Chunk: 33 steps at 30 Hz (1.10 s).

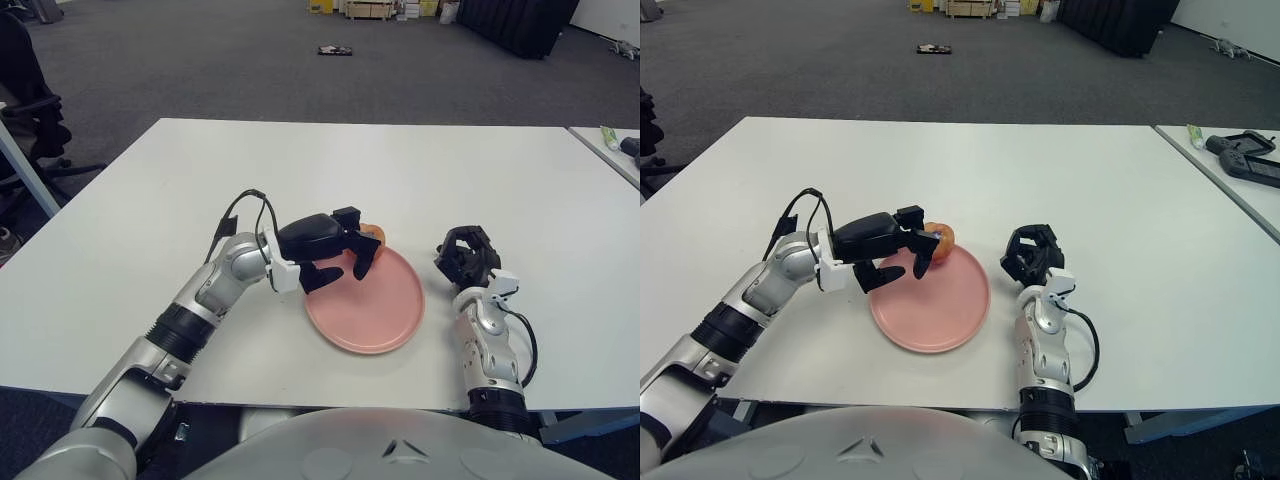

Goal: Put the apple into the plate.

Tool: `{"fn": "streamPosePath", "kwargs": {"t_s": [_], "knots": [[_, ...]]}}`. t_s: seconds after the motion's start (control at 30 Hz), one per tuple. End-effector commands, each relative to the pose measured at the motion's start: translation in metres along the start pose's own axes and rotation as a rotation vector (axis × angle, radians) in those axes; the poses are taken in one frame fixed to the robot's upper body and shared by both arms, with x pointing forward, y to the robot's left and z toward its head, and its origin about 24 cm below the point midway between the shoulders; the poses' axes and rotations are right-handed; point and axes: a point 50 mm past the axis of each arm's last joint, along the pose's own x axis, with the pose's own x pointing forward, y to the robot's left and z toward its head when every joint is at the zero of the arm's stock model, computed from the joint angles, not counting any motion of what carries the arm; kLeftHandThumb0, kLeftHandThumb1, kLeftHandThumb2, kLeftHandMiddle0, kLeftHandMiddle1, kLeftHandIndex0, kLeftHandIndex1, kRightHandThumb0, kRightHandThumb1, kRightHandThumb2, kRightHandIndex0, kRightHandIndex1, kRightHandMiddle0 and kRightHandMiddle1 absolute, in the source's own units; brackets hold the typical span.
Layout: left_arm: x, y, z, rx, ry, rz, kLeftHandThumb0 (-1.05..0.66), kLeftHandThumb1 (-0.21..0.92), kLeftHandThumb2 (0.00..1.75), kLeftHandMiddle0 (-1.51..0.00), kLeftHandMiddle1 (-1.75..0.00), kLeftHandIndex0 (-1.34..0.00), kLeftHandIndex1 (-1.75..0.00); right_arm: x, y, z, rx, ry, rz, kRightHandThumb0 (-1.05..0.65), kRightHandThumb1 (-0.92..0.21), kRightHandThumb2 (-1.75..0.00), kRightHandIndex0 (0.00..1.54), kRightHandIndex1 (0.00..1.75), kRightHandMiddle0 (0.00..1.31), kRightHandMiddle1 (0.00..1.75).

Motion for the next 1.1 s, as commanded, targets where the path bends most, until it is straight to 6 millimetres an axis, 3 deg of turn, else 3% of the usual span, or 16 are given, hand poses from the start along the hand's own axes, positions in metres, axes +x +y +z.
{"fn": "streamPosePath", "kwargs": {"t_s": [0.0, 0.17, 0.23, 0.4, 0.67, 0.93, 1.07], "knots": [[-0.001, 0.003, 0.000, -0.006, 0.009, 0.007, 0.00, 0.27, 1.38, -0.53, -1.75, -0.53, -1.74, -0.006, -0.005, -0.017, -0.005, 0.103, -0.025, -0.43, -0.49, -1.11, 0.95, 1.75, 0.48, 1.75], [-0.002, 0.003, 0.000, -0.007, 0.013, 0.009, 0.00, 0.26, 1.38, -0.53, -1.75, -0.53, -1.74, -0.006, -0.006, -0.017, -0.011, 0.102, -0.020, -0.42, -0.49, -1.10, 0.95, 1.75, 0.47, 1.75], [-0.002, 0.003, -0.001, -0.011, 0.018, 0.016, -0.01, 0.23, 1.32, -0.61, -1.75, -0.69, -1.44, -0.006, -0.006, -0.017, -0.014, 0.102, -0.018, -0.42, -0.49, -1.10, 0.95, 1.75, 0.47, 1.75], [-0.005, 0.004, -0.003, -0.043, 0.044, 0.055, -0.01, 0.20, 1.31, -0.67, -1.75, -0.78, -1.26, -0.007, -0.006, -0.017, -0.017, 0.102, -0.022, -0.42, -0.50, -1.10, 0.95, 1.75, 0.47, 1.75], [-0.024, 0.017, -0.012, -0.177, 0.099, 0.271, -0.01, 0.13, 1.38, -0.73, -1.75, -0.83, -1.24, -0.008, -0.006, -0.017, -0.023, 0.111, -0.031, -0.42, -0.50, -1.10, 0.95, 1.75, 0.47, 1.75], [-0.061, 0.004, -0.025, -0.489, 0.108, 0.616, -0.01, 0.05, 1.47, -0.78, -1.75, -0.86, -1.27, -0.008, -0.008, -0.016, -0.039, 0.106, -0.020, -0.42, -0.50, -1.10, 0.97, 1.75, 0.47, 1.75], [-0.069, -0.002, -0.029, -0.582, 0.115, 0.706, -0.01, 0.04, 1.49, -0.80, -1.75, -0.84, -1.31, -0.008, -0.008, -0.016, -0.038, 0.112, -0.023, -0.42, -0.50, -1.10, 0.97, 1.75, 0.47, 1.75]]}}
